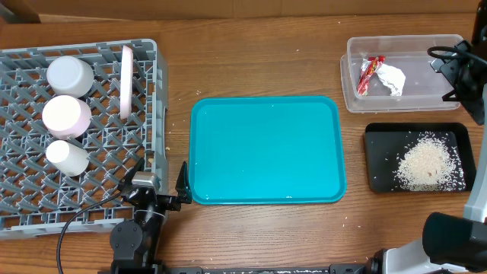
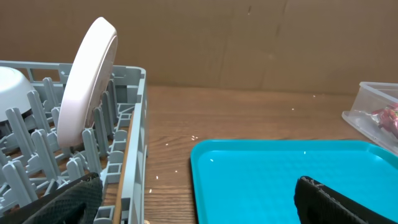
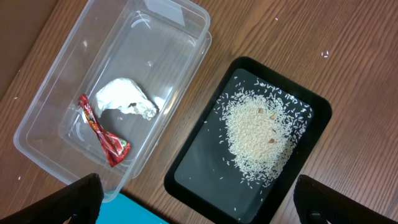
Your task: Sort waste into correct bins and load items into the dishwasher
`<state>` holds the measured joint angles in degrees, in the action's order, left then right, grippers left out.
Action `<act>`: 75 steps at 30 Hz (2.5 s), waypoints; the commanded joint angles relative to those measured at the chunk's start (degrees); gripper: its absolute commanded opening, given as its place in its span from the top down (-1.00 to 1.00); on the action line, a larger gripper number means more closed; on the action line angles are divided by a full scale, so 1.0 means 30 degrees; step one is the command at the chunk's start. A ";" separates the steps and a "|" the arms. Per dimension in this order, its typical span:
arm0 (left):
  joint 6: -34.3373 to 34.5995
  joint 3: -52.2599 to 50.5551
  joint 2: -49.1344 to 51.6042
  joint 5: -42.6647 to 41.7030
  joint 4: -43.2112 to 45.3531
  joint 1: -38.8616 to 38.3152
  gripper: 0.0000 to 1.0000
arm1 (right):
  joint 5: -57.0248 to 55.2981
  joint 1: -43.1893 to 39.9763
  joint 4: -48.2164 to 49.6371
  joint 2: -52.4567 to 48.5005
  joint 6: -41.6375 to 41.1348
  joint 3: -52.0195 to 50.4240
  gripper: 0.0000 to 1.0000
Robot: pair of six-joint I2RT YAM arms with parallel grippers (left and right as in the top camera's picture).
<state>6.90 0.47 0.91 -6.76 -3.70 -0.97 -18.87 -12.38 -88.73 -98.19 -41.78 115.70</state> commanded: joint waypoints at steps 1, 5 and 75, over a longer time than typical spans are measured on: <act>-0.0372 -0.0066 -0.0233 0.0313 -0.0095 0.0197 -1.00 | -0.0255 -0.0044 0.0036 0.0117 -0.0015 0.0058 -1.00; -0.0364 -0.0066 -0.0233 0.0313 -0.0095 0.0197 -1.00 | -0.0255 -0.0044 0.0036 0.0117 -0.0015 0.0058 -1.00; -0.0372 -0.0066 -0.0233 0.0313 -0.0095 0.0197 -1.00 | 0.1494 0.5676 2.7001 3.1350 0.4932 -3.6982 -0.99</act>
<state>6.90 0.47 0.80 -6.55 -3.84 -0.97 -15.66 5.26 -10.39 -5.23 -29.82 7.09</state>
